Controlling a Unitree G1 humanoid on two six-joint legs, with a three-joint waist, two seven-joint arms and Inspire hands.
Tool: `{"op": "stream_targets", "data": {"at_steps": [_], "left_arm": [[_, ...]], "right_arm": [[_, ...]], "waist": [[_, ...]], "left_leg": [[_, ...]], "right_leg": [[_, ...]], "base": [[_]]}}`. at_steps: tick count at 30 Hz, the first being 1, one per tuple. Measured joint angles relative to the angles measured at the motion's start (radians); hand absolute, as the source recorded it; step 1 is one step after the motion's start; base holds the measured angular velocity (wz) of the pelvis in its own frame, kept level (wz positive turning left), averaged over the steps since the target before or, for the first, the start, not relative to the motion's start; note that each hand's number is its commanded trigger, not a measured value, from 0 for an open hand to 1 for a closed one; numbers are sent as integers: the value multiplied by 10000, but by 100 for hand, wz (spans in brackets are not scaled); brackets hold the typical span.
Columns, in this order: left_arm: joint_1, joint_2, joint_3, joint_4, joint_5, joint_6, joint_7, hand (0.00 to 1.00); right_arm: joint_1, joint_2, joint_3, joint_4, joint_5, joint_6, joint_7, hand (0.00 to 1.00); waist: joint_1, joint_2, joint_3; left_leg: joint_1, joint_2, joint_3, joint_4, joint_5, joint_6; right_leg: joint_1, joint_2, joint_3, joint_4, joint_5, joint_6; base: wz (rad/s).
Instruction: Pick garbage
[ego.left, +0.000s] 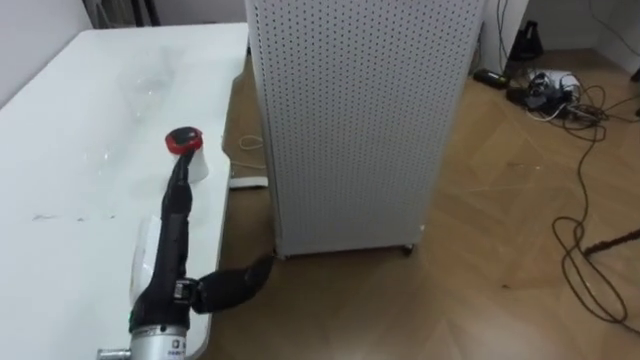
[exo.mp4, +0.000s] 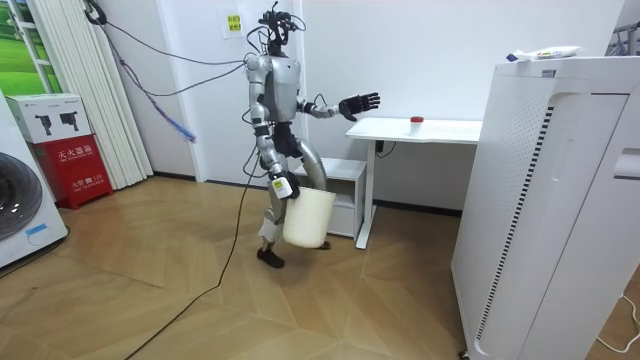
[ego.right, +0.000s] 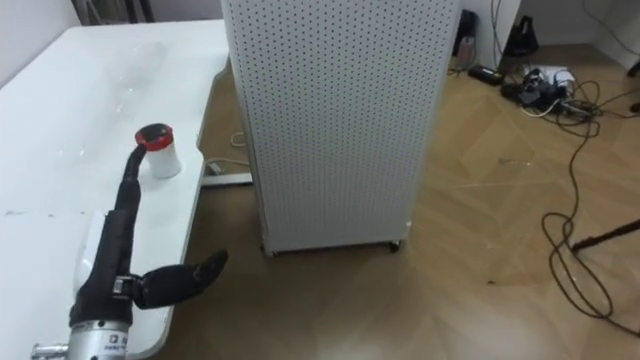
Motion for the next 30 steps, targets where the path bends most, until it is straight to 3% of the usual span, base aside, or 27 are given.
{"op": "stream_targets", "data": {"at_steps": [1,2,3,4,5,7,9,10,11,12,14,15,17,18,20,21,25,30], "left_arm": [[-4,-61,-1,0,3,-8,-1,0],[-20,-71,21,-3,-3,-38,-3,0],[-41,-28,131,-14,34,-95,0,0],[-77,-29,227,-35,90,-134,31,0],[-133,-22,325,-81,118,-173,150,0],[-150,-39,435,-232,117,-238,271,0],[-310,-24,516,-332,340,-420,479,0],[-335,-19,535,-353,382,-479,522,0],[-374,-1,552,-447,486,-510,685,0],[-475,23,570,-544,503,-542,838,0],[-736,33,590,-576,450,-675,1095,0],[-872,38,588,-572,294,-807,1203,0],[-991,46,624,-634,383,-858,1286,0],[-1001,57,634,-729,444,-858,1283,0],[-970,64,661,-807,456,-847,1280,0],[-968,65,683,-814,470,-849,1292,0],[-732,37,787,-806,548,-844,1295,0],[-299,27,684,-806,550,-725,1257,0]], "right_arm": [[54,-97,-19,-54,-1,69,-45,100],[143,-186,-103,-80,4,236,-119,100],[257,-177,-151,-126,-16,314,-206,100],[254,-187,-191,-127,-59,323,-278,100],[258,-217,-263,-128,-62,317,-320,100],[264,-168,-224,-128,-52,278,-362,100],[201,-77,-256,-151,-67,262,-586,100],[197,-101,-286,-155,-81,253,-624,100],[189,-153,-375,-152,-113,163,-661,100],[185,-164,-371,-158,-106,76,-690,100],[141,-165,-318,-175,22,7,-664,100],[145,-166,-316,-184,64,-169,-653,100],[125,-138,-334,-110,11,-354,-650,100],[130,-117,-333,-100,-8,-389,-650,100],[107,-91,-320,-79,-35,-391,-612,100],[75,-43,-280,-8,-50,-379,-591,100],[-3,-23,-220,79,-293,-336,-462,100],[18,-64,-164,155,-401,-257,-331,100]], "waist": [[-36,123,-6],[-17,160,-3],[-1,-59,-139],[7,-123,-159],[170,-185,-171],[365,-298,-84],[386,-403,-33],[380,-416,-34],[259,-336,-9],[213,-193,22],[224,-100,42],[209,-45,78],[212,-47,68],[210,-101,33],[175,-86,34],[288,-120,-15],[394,-176,4],[382,-250,-7]], "left_leg": [[8,-44,-106,-598,104,-95],[72,-275,-146,-640,421,379],[231,-578,121,-551,165,527],[293,-698,242,-512,40,620],[392,-904,405,-385,-219,744],[554,-975,696,-84,-614,923],[767,-1176,691,275,-1167,1090],[880,-1237,670,285,-1263,1140],[1092,-1277,536,292,-1446,1203],[1283,-1277,245,257,-1603,1232],[1589,-1233,26,-34,-1612,1232],[1791,-1194,-93,-203,-1594,1244],[1943,-1200,-331,-307,-1590,1224],[1984,-1228,-458,-383,-1618,1172],[2055,-1244,-768,-469,-1658,1051],[2161,-1228,-860,-735,-1598,945],[2443,-1067,-1060,-1245,-1440,696],[2663,-1043,-1267,-1662,-1358,557]], "right_leg": [[54,-10,-57,161,-232,44],[114,-246,-55,576,-694,180],[144,-655,-84,808,-947,455],[143,-826,-78,896,-1004,567],[219,-1092,-73,1022,-1074,734],[-33,-1430,-219,2156,-1075,804],[-760,-1961,-327,4392,-507,844],[-895,-2065,-313,4821,-238,852],[-1098,-2148,-340,5543,442,800],[-1262,-2101,-359,5932,865,767],[-1678,-2008,-496,5909,352,794],[-1932,-1919,-646,5508,43,810],[-2061,-1714,-679,4088,-98,819],[-2064,-1564,-693,2715,51,804],[-1946,-1295,-900,1624,743,887],[-1789,-1203,-1019,1232,796,833],[-1246,-854,-1175,331,1008,680],[-928,-712,-1400,-234,1050,619]], "base": [[0],[9],[0],[-9],[-29],[-22],[15],[24],[28],[27],[30],[30],[40],[41],[36],[36],[5],[6]]}}
